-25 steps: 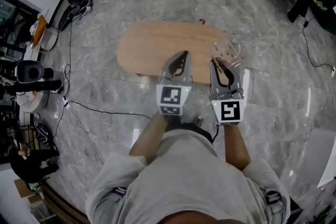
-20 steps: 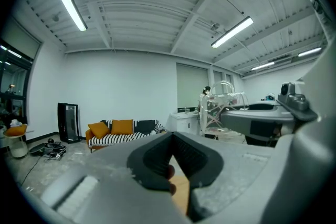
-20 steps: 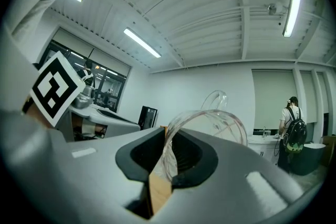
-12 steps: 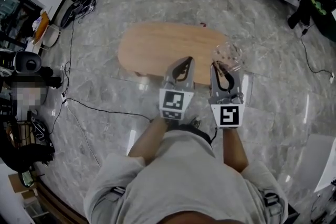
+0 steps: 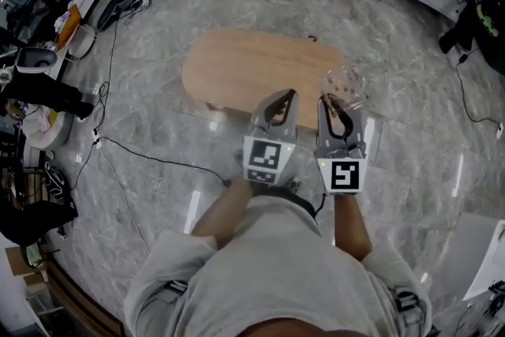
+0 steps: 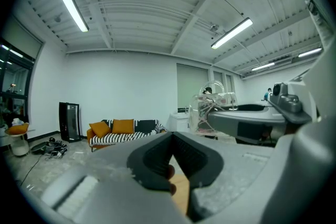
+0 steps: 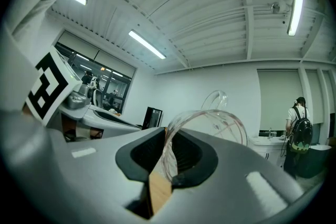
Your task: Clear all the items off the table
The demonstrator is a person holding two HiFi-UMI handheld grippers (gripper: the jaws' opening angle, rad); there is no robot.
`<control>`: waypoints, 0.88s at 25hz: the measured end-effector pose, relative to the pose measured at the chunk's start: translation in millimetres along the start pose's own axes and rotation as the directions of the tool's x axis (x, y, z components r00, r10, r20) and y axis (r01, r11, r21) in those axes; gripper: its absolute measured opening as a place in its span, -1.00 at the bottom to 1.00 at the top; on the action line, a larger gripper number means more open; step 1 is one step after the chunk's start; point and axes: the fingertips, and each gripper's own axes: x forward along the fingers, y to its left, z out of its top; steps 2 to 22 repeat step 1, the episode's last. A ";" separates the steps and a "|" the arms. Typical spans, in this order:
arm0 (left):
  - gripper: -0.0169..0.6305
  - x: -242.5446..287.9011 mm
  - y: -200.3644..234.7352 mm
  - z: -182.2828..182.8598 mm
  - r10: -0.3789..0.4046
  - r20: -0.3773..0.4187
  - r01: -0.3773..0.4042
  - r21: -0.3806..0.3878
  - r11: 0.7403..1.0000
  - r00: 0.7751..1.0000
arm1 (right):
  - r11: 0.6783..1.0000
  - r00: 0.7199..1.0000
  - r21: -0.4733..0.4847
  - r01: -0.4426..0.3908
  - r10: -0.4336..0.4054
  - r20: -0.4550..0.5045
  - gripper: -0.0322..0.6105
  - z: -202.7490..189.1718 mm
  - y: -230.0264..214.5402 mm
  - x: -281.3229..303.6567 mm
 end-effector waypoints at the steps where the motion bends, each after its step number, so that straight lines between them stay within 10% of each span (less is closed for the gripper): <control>1: -0.89 0.4 0.8 0.6 0.000 0.000 0.000 -0.001 1.000 1.000 | 1.000 1.000 -0.003 -0.004 0.004 0.000 -0.75 0.5 0.8 1.7; 22: -0.89 0.4 0.8 0.6 0.000 0.000 0.000 -0.001 1.000 1.000 | 1.000 1.000 -0.003 -0.004 0.004 0.000 -0.75 0.5 0.8 1.7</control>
